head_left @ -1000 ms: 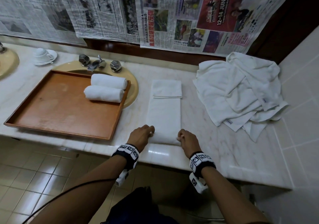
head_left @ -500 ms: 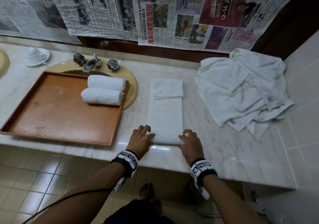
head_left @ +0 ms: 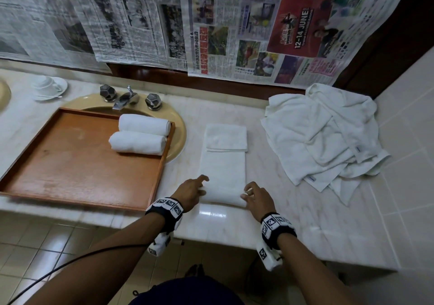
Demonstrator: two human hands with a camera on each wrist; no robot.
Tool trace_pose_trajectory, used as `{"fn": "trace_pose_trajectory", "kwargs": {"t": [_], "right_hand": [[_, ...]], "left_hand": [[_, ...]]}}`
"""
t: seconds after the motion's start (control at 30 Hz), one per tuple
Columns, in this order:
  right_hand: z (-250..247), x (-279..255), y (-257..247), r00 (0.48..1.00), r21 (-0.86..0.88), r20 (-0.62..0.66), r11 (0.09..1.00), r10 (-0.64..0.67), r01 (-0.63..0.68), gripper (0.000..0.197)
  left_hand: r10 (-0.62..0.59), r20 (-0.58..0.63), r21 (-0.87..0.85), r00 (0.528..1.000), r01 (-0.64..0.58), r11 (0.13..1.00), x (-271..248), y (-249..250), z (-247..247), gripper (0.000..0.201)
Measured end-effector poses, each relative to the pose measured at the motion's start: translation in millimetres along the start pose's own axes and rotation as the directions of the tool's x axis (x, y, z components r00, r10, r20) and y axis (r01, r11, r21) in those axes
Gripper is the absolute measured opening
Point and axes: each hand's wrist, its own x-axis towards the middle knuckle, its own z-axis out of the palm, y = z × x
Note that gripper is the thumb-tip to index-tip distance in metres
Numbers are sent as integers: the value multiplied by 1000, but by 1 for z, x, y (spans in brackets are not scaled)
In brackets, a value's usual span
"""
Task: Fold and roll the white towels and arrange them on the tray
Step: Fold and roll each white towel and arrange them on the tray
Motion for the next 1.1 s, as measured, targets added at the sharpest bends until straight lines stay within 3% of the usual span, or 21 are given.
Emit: {"fn": "trace_pose_trajectory", "kwargs": {"t": [0.13,0.27,0.3,0.37,0.43,0.53,0.63,0.8,0.87,1.0,1.1], "right_hand": [[9,2,-14,984,-28,-155,996,-94,90,16],[25,-9,-7,946,-169,-188,958,-264,233,23],[28,-13,-2,931,-195,-195,943,-307,270,22],[30,-19,8,897,-194,-209,915,-390,353,25],[30,-24,16,892,-261,-143,885,-429,384,43],[26,-16,8,937,-339,-96,896,-337,288,61],[25,1,-1,953,-305,-116,923,-281,235,52],[19,8,2,969,-324,52,914,-242,245,43],[16,5,1,978,-236,83,949,-194,208,44],[8,8,-3,1000,43,19,999,-24,23,39],[4,13,-6,999,-4,5,999,34,-34,29]], "left_hand": [[72,-116,29,991,-69,997,3,-4,3,42],[339,-154,313,928,-279,908,-1,-18,11,17],[358,-139,372,923,-286,883,-5,-21,14,18],[328,-108,491,938,-237,839,-12,-26,18,38],[300,-101,534,949,-202,821,-14,-26,17,50],[256,-87,522,963,-175,835,-2,-13,11,54],[245,-43,501,969,-191,844,12,-5,5,42],[238,2,313,971,-227,922,14,-15,-1,37],[218,15,230,976,-216,949,13,-20,-2,38],[92,27,41,995,-93,995,17,-18,-11,35],[103,22,23,994,-104,994,21,-15,-14,27]]}}
